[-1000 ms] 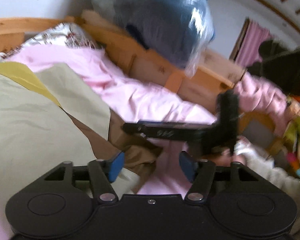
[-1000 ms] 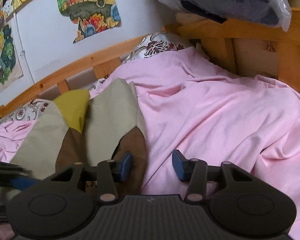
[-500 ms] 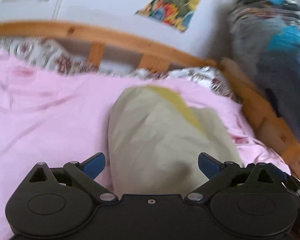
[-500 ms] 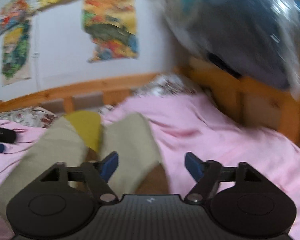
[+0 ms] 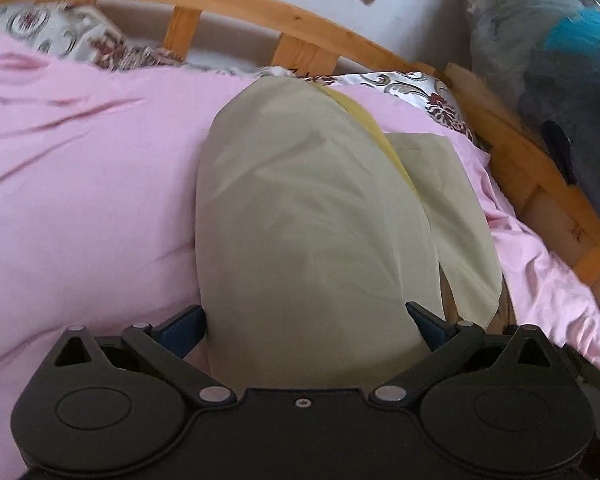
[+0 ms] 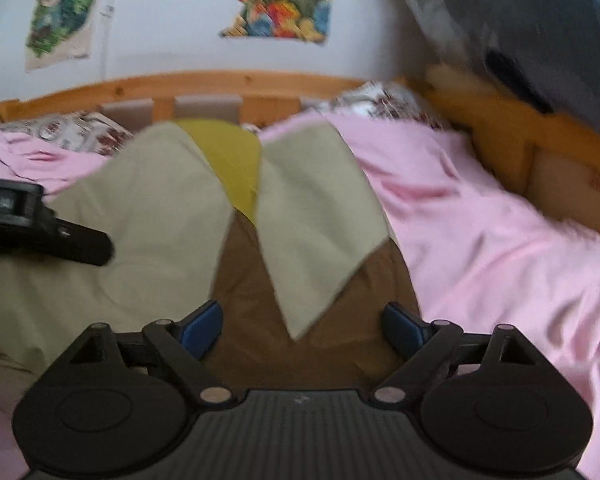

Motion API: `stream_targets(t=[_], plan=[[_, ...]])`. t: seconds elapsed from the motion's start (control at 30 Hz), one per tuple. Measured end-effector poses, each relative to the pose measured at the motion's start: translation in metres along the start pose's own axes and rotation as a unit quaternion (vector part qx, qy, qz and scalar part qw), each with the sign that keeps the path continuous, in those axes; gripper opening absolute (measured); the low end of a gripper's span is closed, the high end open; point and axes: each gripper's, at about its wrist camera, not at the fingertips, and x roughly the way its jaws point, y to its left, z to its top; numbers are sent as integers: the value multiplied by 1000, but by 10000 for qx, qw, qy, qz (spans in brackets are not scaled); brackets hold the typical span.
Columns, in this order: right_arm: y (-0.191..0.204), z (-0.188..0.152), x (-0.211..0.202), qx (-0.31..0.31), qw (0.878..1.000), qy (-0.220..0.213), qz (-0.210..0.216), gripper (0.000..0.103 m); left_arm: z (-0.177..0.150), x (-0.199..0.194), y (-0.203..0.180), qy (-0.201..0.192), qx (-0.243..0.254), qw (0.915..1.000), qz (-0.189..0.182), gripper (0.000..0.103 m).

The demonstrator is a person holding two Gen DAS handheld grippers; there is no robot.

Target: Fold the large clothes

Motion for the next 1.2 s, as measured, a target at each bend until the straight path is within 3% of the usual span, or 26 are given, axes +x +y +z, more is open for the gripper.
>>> stream_targets(t=[0.2,0.3,0.43,0.53,0.63,0.73,0.83,0.87,0.9,1.0,1.03,1.13,1.2], plan=[[6,-5,-2,-122,9999,-30,-98,92,24,-5,-1,223,11,9997,-100,102],[-5,-5,-10,142,9997,-187,106,92,49,-14,-3,-360,199,9991,-32,102],[-8,1,-12,199,9993,-304,106,93,94,-5,-24,-1241,770,9890,236,102],[-6,5,-17,231,9983,-534,45,94,119,25,-44,-1637,1561,9707,811,102],[-7,9,-21,243,9960,-858,-110,98,131,57,-57,-1795,2221,9531,1003,102],[-12,13,-20,284,9938,-1022,-318,98,128,92,-73,-1526,2804,9397,1228,102],[-20,14,-14,472,9929,-1001,-426,99,102,129,-93,-1168,3752,9048,1644,102],[-23,13,-11,542,9930,-958,-436,99,95,137,-96,-1145,3920,8961,1739,102],[-25,13,-8,608,9930,-900,-455,99,89,145,-98,-1127,3981,8929,1775,102],[-29,12,2,723,9937,-696,-495,99,86,162,-95,-998,3764,9038,1774,102],[-29,11,3,720,9938,-679,-504,99,83,167,-95,-998,3742,9039,1816,102],[-27,10,7,662,9946,-588,-550,100,73,171,-99,-1113,3943,8906,1973,102],[-26,10,9,647,9948,-539,-579,101,78,165,-96,-1093,3867,8960,1890,102]])
